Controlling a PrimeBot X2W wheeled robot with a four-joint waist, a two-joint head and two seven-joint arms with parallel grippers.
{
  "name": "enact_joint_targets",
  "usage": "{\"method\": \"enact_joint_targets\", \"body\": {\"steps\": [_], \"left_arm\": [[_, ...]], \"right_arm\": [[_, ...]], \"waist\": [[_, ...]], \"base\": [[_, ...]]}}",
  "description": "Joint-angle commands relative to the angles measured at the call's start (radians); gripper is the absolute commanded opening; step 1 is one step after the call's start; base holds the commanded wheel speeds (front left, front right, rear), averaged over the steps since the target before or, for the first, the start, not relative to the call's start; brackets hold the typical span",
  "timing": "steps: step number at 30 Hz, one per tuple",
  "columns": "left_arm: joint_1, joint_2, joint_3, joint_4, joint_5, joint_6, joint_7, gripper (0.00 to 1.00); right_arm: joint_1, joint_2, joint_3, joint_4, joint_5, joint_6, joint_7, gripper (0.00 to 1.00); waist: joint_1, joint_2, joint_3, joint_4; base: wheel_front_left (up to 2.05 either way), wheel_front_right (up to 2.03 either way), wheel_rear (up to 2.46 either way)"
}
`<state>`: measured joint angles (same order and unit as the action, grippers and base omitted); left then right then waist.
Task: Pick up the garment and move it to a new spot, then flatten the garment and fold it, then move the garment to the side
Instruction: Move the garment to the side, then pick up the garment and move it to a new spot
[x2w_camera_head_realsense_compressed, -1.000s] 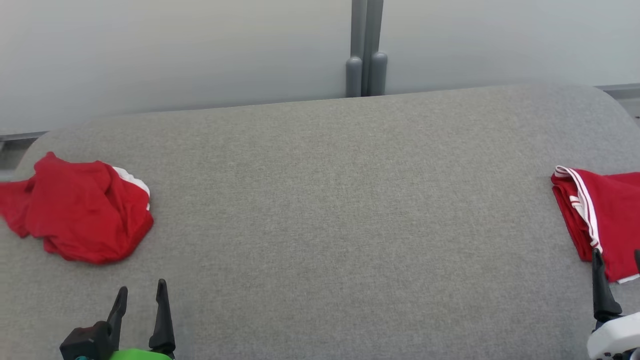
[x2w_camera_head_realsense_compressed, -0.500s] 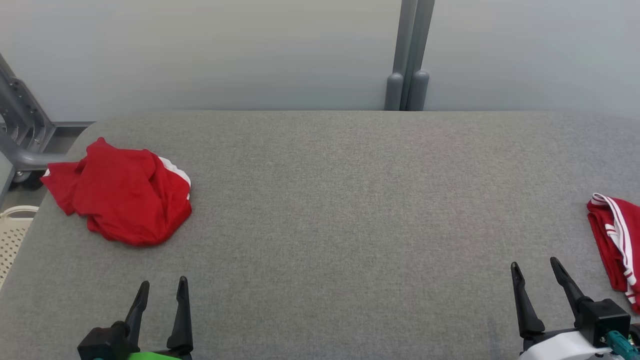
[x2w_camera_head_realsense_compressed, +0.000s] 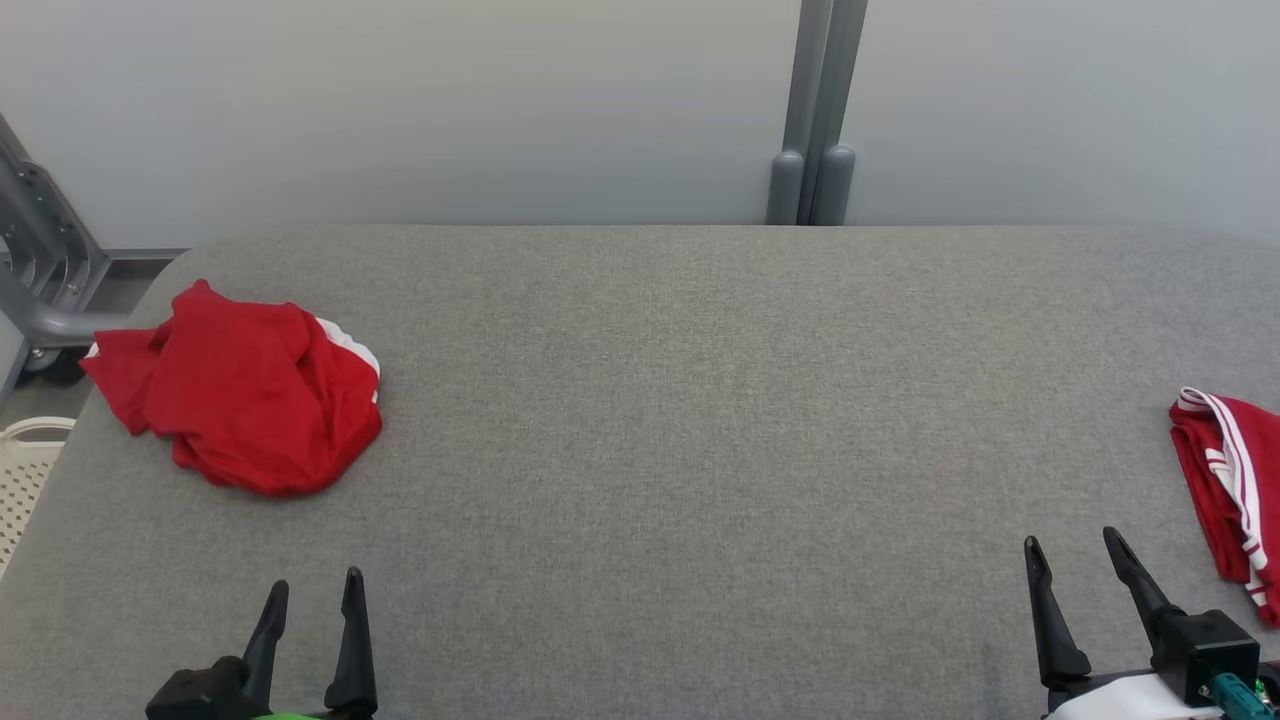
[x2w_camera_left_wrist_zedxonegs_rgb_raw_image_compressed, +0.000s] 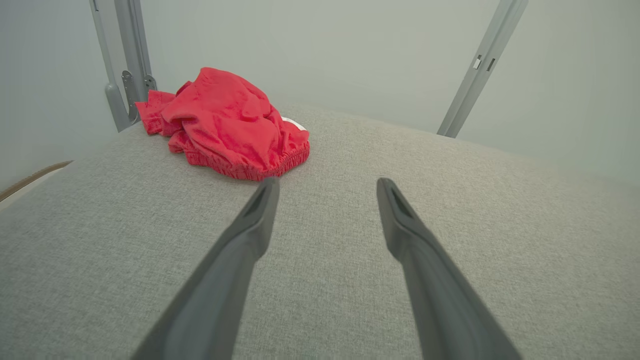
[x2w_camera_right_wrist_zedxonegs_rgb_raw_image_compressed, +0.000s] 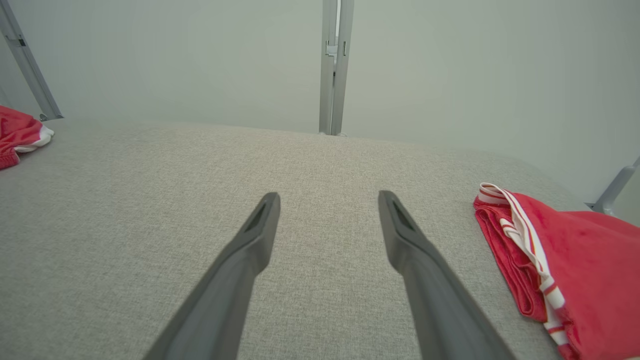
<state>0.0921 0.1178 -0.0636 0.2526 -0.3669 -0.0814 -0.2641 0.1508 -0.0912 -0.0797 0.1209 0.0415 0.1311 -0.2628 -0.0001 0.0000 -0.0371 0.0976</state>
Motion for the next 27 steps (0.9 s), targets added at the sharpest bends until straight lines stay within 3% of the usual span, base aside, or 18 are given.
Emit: {"method": "enact_joint_targets", "body": {"steps": [1, 19, 23, 27], "left_arm": [[0.017, -0.005, 0.008, 0.007, -0.002, -0.01, 0.0, 1.0], [0.005, -0.025, 0.031, 0.039, 0.012, -0.044, 0.0, 1.0], [-0.011, -0.032, 0.032, 0.033, 0.021, -0.047, 0.0, 1.0], [-0.025, -0.042, 0.022, 0.034, 0.022, -0.049, 0.0, 1.0]], "right_arm": [[0.008, 0.0, -0.004, -0.001, -0.001, -0.001, -0.003, 1.0], [0.009, 0.004, -0.024, 0.006, 0.002, -0.001, -0.003, 1.0], [0.004, 0.003, -0.021, 0.0, -0.001, -0.001, -0.003, 1.0], [0.015, 0.007, -0.024, -0.002, 0.003, -0.001, -0.003, 1.0]], "waist": [[0.0001, 0.0, -0.001, -0.001], [0.0001, 0.0, -0.001, -0.002], [0.0001, 0.0, 0.003, 0.031], [0.0001, 0.0, -0.004, 0.124]], "base": [[0.0, 0.0, 0.0], [0.0, 0.0, 0.0], [0.0, 0.0, 0.0], [0.0, 0.0, 0.0]]}}
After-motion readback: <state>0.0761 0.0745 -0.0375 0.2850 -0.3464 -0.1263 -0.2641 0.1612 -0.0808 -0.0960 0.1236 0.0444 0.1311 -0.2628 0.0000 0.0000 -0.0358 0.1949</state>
